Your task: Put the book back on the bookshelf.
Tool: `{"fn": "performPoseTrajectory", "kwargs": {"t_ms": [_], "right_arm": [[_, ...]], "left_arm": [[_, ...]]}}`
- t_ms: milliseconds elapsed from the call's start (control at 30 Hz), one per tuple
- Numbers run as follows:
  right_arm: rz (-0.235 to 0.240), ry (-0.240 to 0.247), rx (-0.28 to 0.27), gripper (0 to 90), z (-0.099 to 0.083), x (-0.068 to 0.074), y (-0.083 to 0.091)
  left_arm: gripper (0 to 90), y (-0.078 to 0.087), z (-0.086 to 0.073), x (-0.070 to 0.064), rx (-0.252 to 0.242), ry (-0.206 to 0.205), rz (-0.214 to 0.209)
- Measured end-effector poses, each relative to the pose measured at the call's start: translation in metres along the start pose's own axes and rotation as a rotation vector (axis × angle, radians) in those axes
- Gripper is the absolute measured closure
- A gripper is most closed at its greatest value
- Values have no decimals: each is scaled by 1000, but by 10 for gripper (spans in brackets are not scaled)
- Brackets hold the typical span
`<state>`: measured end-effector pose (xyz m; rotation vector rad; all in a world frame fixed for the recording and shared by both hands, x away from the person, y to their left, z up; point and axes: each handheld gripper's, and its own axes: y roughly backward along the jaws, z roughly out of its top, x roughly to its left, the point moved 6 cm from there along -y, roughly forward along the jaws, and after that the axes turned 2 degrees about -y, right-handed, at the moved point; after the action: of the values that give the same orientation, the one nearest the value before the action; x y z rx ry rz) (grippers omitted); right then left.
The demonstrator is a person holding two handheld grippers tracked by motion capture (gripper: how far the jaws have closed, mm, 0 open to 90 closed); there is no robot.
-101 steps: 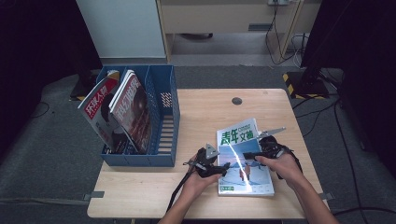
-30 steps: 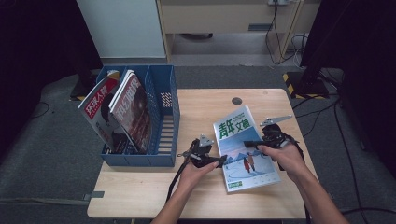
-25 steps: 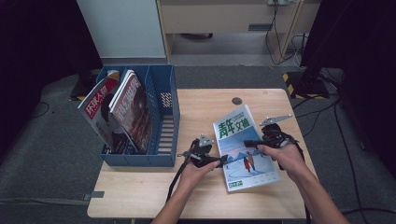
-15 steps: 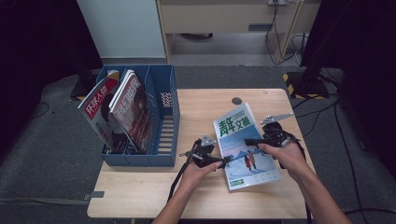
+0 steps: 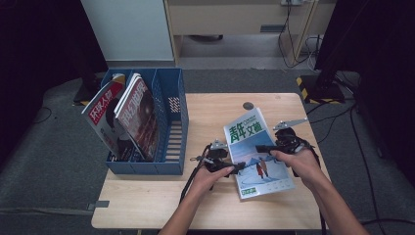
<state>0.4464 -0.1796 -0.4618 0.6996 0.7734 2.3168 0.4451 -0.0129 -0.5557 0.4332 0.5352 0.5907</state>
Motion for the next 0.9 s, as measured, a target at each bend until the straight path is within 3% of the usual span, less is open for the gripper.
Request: {"fn": "performPoseTrajectory", "kwargs": {"t_ms": [200,367,467,533,767,900], "right_arm": [[4,2,1,836,1,2,0],[8,5,0,836,1,3,0],[7,6,1,836,1,3,0],[7,11,4,836,1,3,-1],[14,6,-2,835,-1,1,-2],[16,-4,-7,830,-4,-4,-2]], "left_arm": [[47,-8,1,1,-15,51,-69],[61,-9,3,0,-6,42,-86],[125,-9,3,-1,2,50,-114],[165,-9,3,-1,11,43,-111],[328,-5,3,3,17,83,-112],[411,-4,7,3,7,94,-83]]}}
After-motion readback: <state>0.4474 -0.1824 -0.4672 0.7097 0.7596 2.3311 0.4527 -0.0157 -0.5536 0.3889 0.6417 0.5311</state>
